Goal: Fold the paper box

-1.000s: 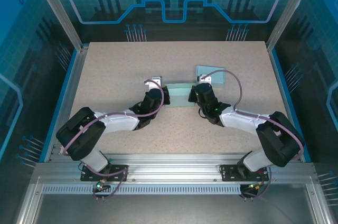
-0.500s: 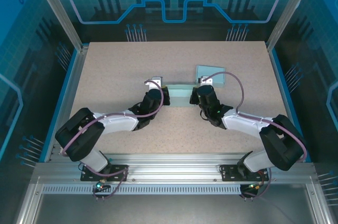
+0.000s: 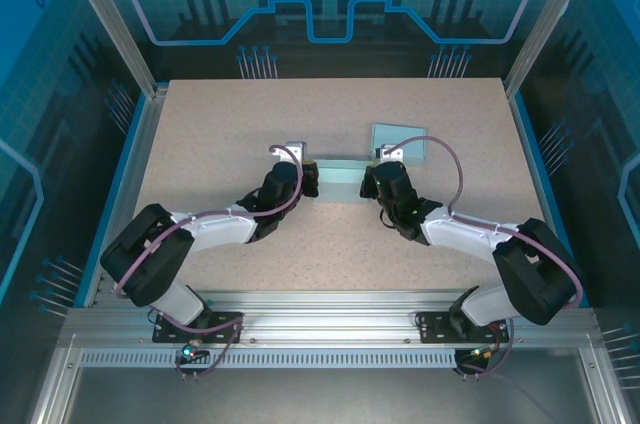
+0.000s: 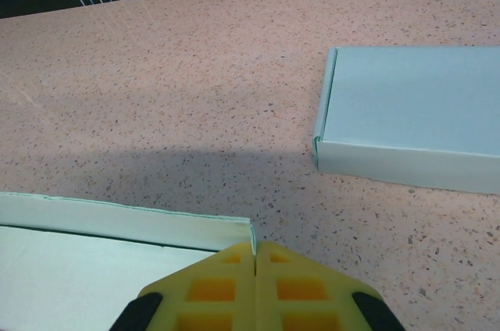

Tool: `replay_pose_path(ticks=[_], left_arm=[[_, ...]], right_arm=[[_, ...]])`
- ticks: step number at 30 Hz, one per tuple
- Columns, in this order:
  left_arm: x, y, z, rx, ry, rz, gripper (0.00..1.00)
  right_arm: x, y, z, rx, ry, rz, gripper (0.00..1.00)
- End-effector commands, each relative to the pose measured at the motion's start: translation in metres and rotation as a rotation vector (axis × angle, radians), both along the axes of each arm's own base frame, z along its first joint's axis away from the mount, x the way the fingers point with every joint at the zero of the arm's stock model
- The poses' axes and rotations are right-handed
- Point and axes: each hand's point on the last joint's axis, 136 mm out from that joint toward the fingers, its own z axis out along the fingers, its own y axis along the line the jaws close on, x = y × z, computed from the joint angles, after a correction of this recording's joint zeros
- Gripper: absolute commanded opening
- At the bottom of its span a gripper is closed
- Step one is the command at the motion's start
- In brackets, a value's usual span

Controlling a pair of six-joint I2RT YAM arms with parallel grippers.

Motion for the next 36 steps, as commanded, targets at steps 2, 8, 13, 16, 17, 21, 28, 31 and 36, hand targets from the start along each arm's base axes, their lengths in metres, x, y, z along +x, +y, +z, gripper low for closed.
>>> replay_pose_path(ticks=[2,8,13,16,17,21,28,31,36], left_arm=[[-0.032,-0.02,-0.041,0.021,0.162,-0.174,0.02],[-0.034,-0.015,-0.04,0.033,0.162,-0.168,0.02],[-0.036,-0.015,-0.043,0.035,0.173,-0.178,0.02],[-0.037,-0.014,-0.046,0.044,0.177,-0.177,0.02],[-0.037,-0.013,-0.047,0.043,0.181,-0.175,0.02],[-0.038,-0.012,-0.054,0.019,0.203,-0.157,0.05],[-0.041,-0.019,-0.067,-0.018,0.214,-0.14,0.05],[-0.044,-0.018,-0.075,0.022,0.203,-0.144,0.05],[-0.05,-0.013,-0.08,0.041,0.181,-0.152,0.04]], right_arm=[[-0.024,0.005,-0.04,-0.05,0.142,0.092,0.0],[-0.024,0.005,-0.04,-0.05,0.141,0.089,0.0],[-0.024,0.005,-0.039,-0.047,0.138,0.09,0.0],[-0.024,0.006,-0.039,-0.048,0.138,0.093,0.0],[-0.024,0.006,-0.039,-0.048,0.138,0.093,0.0],[-0.024,0.006,-0.04,-0.049,0.14,0.092,0.0],[-0.023,0.007,-0.041,-0.043,0.139,0.097,0.0],[-0.024,0.006,-0.041,-0.046,0.138,0.096,0.0],[-0.025,0.005,-0.042,-0.048,0.137,0.094,0.0]])
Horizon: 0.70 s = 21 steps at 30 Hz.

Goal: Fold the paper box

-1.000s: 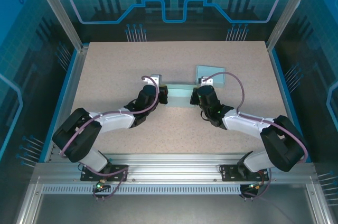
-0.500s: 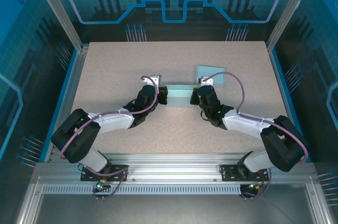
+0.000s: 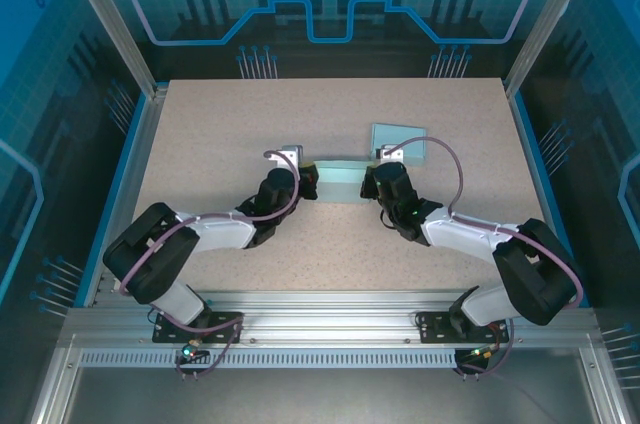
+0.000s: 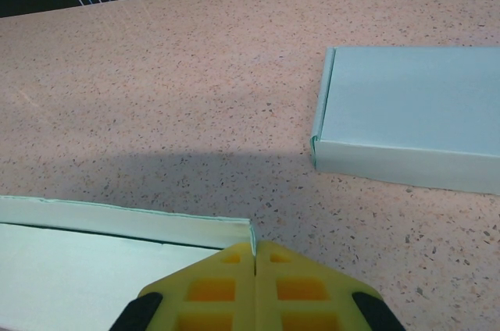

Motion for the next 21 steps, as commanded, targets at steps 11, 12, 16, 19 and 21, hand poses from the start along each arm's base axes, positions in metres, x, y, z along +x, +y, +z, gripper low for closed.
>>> replay_pose_path(ticks=[11,12,16,19,21], left_arm=[[-0.055,-0.009,-0.093,0.135,0.199,-0.177,0.04],[-0.055,-0.009,-0.096,0.135,0.202,-0.177,0.04],[-0.056,-0.01,-0.102,0.132,0.214,-0.178,0.05],[-0.057,-0.011,-0.106,0.131,0.221,-0.182,0.06],[-0.058,-0.011,-0.106,0.128,0.222,-0.184,0.07]], right_arm=[[-0.03,0.007,-0.049,-0.04,0.133,0.111,0.0],[-0.031,0.006,-0.05,-0.041,0.133,0.113,0.0],[-0.035,0.006,-0.057,-0.046,0.148,0.117,0.0],[-0.036,0.004,-0.063,-0.056,0.162,0.117,0.0],[-0.038,0.003,-0.068,-0.064,0.172,0.113,0.0]])
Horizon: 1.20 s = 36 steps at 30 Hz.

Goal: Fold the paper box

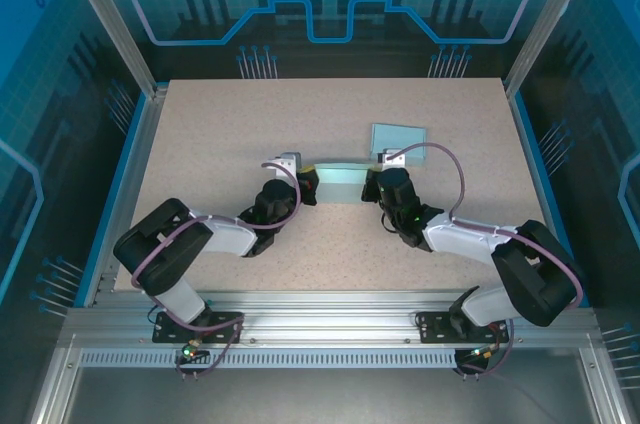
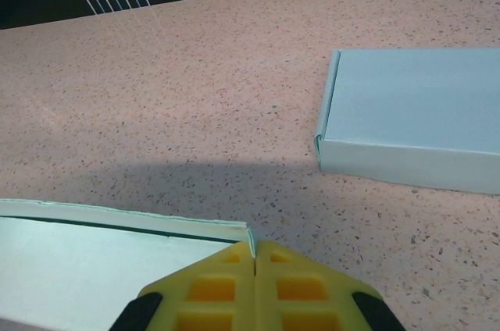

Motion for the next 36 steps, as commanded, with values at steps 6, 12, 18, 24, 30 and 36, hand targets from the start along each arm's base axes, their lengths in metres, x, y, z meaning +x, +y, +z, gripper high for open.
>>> replay_pose_path(ticks=[6,12,18,24,30,36], left_arm=[[-0.054,-0.008,-0.089,0.151,0.296,-0.162,0.15],[-0.052,-0.014,-0.049,0.077,0.238,-0.177,0.51],[-0.049,-0.008,-0.008,0.051,0.196,-0.141,0.98],[-0.043,0.019,0.025,0.029,0.221,-0.011,0.99],[-0.027,0.033,0.037,-0.045,0.283,0.067,0.99],[-0.011,0.026,0.021,-0.066,0.348,0.062,0.99]], right_arm=[[-0.037,0.001,-0.076,-0.113,0.223,0.104,0.0],[-0.037,0.003,-0.076,-0.135,0.216,0.108,0.0],[-0.035,0.006,-0.072,-0.14,0.209,0.109,0.0],[-0.035,0.008,-0.068,-0.148,0.202,0.115,0.0],[-0.034,0.009,-0.064,-0.153,0.195,0.118,0.0],[-0.033,0.01,-0.063,-0.159,0.196,0.119,0.0]])
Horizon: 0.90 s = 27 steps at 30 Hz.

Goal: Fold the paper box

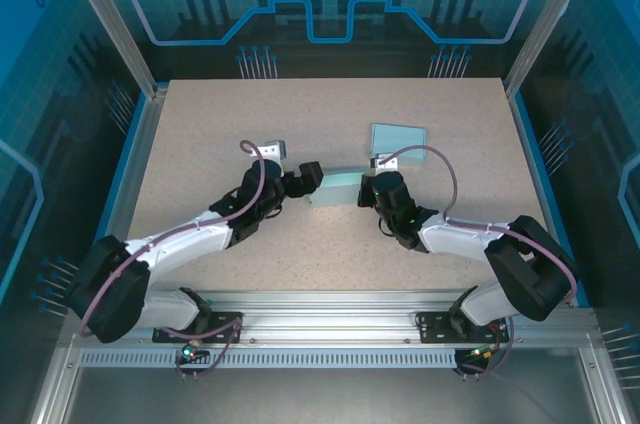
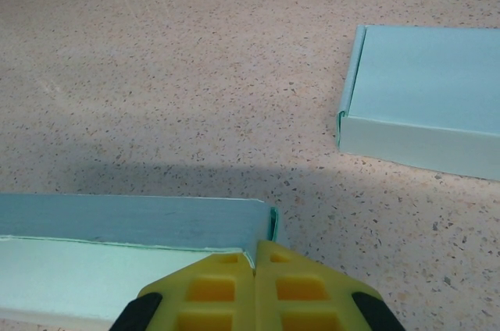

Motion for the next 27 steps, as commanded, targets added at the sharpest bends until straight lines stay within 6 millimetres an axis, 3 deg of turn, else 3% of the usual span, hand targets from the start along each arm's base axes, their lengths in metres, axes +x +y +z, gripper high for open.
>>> replay_pose_path(ticks=[1,12,14,17,19,24,27], left_arm=[[0.006,-0.007,-0.016,-0.016,0.078,-0.009,0.99],[0.011,-0.02,-0.068,-0.013,0.169,-0.045,0.93],[0.008,-0.018,-0.077,-0.003,0.182,-0.039,0.92],[0.003,-0.014,-0.087,0.007,0.203,-0.034,0.93],[-0.001,-0.012,-0.095,0.015,0.214,-0.031,0.92],[-0.007,-0.006,-0.11,0.008,0.219,-0.013,0.93],[-0.01,-0.008,-0.116,0.007,0.217,-0.015,0.93]], right_arm=[[-0.028,-0.002,-0.049,-0.116,0.175,0.065,0.0],[-0.031,0.001,-0.047,-0.127,0.188,0.085,0.02],[-0.032,0.003,-0.044,-0.123,0.186,0.1,0.11],[-0.035,0.006,-0.037,-0.109,0.185,0.12,0.39],[-0.037,0.008,-0.027,-0.097,0.177,0.136,0.51],[-0.043,0.014,0.0,-0.072,0.153,0.176,0.7],[-0.045,0.017,0.022,-0.031,0.13,0.188,0.77]])
